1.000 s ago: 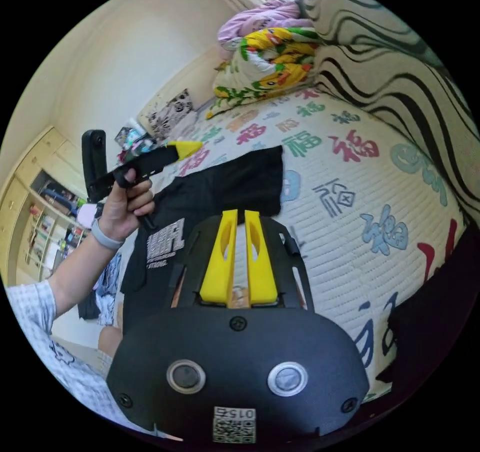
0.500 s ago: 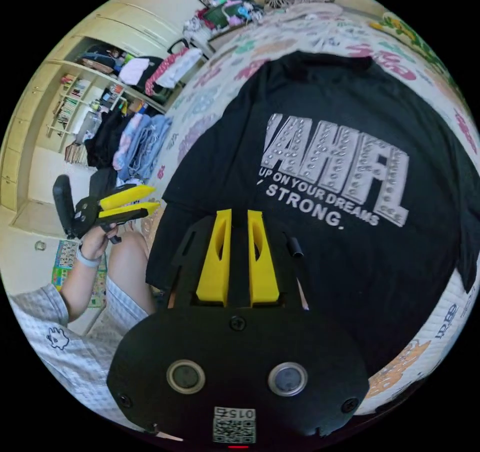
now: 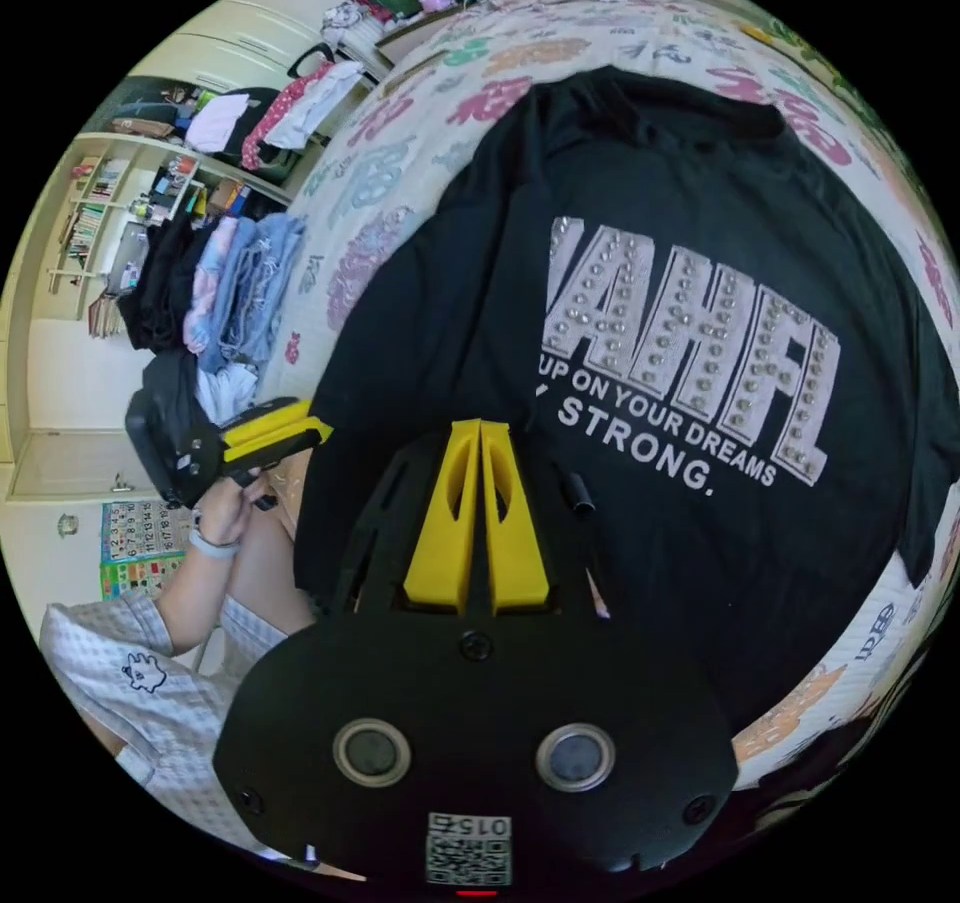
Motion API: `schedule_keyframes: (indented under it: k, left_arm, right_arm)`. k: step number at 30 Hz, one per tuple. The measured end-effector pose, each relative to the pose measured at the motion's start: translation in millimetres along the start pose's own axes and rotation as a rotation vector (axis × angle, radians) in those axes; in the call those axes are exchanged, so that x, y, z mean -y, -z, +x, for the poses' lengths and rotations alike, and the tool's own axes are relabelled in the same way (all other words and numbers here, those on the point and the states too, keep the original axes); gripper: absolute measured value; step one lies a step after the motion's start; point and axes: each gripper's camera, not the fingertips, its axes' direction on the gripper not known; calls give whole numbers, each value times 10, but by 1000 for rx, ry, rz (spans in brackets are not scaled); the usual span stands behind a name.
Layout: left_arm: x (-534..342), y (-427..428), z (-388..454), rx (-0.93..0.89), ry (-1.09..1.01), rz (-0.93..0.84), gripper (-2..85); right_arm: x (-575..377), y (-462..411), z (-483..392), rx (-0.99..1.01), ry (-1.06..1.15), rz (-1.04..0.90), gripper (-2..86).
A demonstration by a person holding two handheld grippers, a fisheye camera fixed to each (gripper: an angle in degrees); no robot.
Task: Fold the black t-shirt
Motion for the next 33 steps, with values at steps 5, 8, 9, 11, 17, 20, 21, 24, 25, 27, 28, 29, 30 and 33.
schedule_keyframes:
  k: [5, 8, 9, 11, 17, 20, 21, 24, 25, 27, 28, 29, 30, 33]
  left_arm:
    - [-335, 371, -584, -123, 101, 142, -1]
    - [-527, 615, -1002, -171, 180, 235, -3]
    - [-597, 673, -1165, -165, 208, 251, -4]
    - [-695, 712, -1391, -182, 234, 256, -5]
    - [-1036, 729, -1824, -214, 199, 232, -5]
    - [-1224, 725, -2009, -231, 190, 225, -5]
    - [-1285, 731, -2082, -236, 188, 221, -5]
    - [-1407, 777, -2239, -225, 177, 219, -5]
    - [-1427, 787, -2265, -220, 173, 218, -5]
    - [-1511, 827, -2364, -209, 160, 221, -5]
    - [-1534, 837, -2389, -208, 158, 223, -5]
    - [-1581, 858, -2442, -201, 160, 232, -5]
    - [-1629, 888, -2501, -195, 168, 248, -5]
    - [-1729, 968, -2684, -205, 213, 298, -5]
  right_arm:
    - [547, 243, -424, 20, 71, 95, -9]
    - [996, 292, -763, 66, 111, 138, -9]
    - [1168, 272, -931, 30, 140, 135, -8]
    - [1330, 173, -1142, -59, 188, 105, -7]
    - [1067, -514, -1034, -165, 85, -149, 49]
    - [864, -797, -846, 6, -50, -185, 60]
    - [832, -886, -816, 52, -90, -180, 60]
    - [870, -1025, -845, 99, -128, -165, 36]
    - [889, -1036, -865, 99, -120, -164, 27]
    - [975, -1026, -948, 100, -95, -179, 4]
    - [993, -997, -971, 108, -91, -172, 2]
    - [1034, -904, -1023, 131, -78, -141, -2]
    - [1106, -790, -1090, 149, -54, -110, -5]
    - [1448, -494, -1339, 142, 38, -20, -8]
